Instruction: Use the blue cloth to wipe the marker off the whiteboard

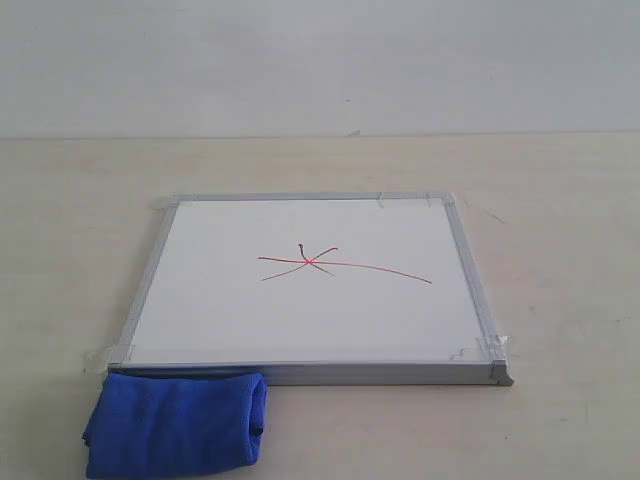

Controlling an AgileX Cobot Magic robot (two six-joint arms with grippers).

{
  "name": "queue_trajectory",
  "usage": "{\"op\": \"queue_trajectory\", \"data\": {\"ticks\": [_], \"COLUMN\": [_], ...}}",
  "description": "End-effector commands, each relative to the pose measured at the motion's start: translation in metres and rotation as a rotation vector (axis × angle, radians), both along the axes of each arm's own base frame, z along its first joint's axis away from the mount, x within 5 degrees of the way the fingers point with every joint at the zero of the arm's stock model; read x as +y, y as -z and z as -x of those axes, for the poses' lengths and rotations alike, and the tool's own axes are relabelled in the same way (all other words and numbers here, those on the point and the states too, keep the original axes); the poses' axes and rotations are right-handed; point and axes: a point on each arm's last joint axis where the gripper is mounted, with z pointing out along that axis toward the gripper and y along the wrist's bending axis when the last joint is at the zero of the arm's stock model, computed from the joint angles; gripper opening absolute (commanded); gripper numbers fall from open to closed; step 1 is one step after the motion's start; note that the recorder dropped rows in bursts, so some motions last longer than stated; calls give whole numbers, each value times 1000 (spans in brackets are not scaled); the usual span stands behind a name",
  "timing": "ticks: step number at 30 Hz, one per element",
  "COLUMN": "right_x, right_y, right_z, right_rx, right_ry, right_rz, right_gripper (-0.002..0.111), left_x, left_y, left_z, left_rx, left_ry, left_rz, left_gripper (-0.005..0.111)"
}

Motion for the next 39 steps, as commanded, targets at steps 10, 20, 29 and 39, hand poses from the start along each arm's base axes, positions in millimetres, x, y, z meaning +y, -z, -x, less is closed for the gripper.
{"op": "queue_trajectory", "data": {"ticks": [10,20,29,39], "right_x": [0,0,1,3], "right_y": [-1,-1,-41,-133], "right_z": [0,0,-1,-6], "right_rx": [-17,-17,-461,-305], "right_ry": [4,3,-3,-28], "right_rz": [14,16,-34,-66], "right_gripper": [0,0,0,0], "left_x": [0,0,0,0], "left_y": [0,0,0,0], "left_z": [0,0,0,0], "left_rx": [-8,-8,-8,-8], "left_ry": [-3,-3,-3,-3], "left_rz": [-2,-2,-2,-2], "left_gripper": [5,5,5,5]}}
